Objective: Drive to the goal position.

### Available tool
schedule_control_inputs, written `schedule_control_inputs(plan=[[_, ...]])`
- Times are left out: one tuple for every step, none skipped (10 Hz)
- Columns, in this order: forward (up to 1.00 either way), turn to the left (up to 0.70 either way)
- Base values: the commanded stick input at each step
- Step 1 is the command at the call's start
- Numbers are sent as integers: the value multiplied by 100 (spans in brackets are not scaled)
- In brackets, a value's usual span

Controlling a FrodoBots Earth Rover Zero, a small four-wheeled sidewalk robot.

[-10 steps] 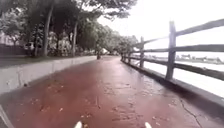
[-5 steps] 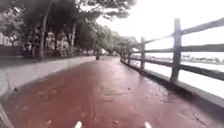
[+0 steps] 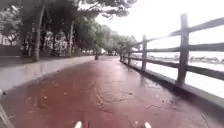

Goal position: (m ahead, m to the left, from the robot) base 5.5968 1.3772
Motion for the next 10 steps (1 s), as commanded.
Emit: schedule_control_inputs(plan=[[50,0],[50,0],[50,0],[50,0],[50,0],[50,0],[50,0],[50,0],[50,0],[50,0]])
